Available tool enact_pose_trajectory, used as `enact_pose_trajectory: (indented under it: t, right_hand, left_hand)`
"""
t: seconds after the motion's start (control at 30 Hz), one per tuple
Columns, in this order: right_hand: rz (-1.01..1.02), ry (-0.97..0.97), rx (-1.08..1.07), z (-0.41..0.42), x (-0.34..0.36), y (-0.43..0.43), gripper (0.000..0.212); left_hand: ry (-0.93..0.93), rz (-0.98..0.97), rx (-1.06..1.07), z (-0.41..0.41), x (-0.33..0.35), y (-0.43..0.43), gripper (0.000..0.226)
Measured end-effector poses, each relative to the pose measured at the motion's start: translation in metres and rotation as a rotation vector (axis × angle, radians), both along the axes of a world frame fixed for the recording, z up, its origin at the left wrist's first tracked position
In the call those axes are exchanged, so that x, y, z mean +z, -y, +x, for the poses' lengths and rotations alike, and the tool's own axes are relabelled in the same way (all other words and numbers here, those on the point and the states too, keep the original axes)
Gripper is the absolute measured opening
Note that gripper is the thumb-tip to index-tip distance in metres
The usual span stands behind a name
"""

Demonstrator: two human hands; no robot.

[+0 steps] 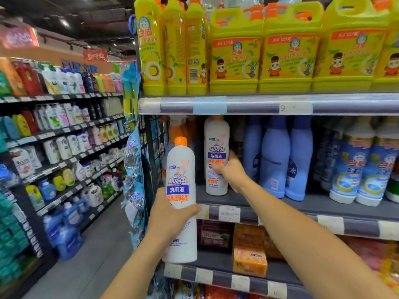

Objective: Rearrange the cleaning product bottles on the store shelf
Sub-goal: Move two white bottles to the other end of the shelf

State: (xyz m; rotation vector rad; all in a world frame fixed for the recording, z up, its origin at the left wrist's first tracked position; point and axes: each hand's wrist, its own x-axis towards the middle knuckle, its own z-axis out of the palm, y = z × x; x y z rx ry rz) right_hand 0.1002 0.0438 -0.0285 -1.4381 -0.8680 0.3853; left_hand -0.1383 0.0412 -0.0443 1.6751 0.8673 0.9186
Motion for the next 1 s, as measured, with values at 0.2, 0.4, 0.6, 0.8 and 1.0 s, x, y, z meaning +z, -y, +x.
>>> enact_pose_trajectory:
  t: [0.2, 0.4, 0.6, 0.8, 1.0]
  right_hand:
    - [-0.037, 0.048, -0.015, 0.005, -0.003, -0.017, 0.052]
    - [-0.151, 0.170, -0.152, 0.013, -0.026, -0.024, 0.062]
    - [-0.171, 0.236, -0.213, 0.021, -0.032, -0.032, 0.058]
    - [-0.192, 0.230, -0.201, 0.019, -0.031, -0.023, 0.060]
    - [-0.509, 0.668, -0.252, 0.022, -0.033, 0.056, 0.045]
  left_hand:
    - [0.019, 0.032, 0.001, 0.012, -0.004, -0.013, 0.054]
    - [0.046, -0.004, -0.014, 0.022, -0.016, -0.018, 0.056]
    - [0.054, 0.023, -0.007, 0.033, -0.021, -0.023, 0.058]
    - [0.063, 0.063, -0.025, 0.064, -0.007, -0.027, 0.059]
    - [0.048, 0.112, -0.041, 0.098, 0.015, -0.040, 0.060]
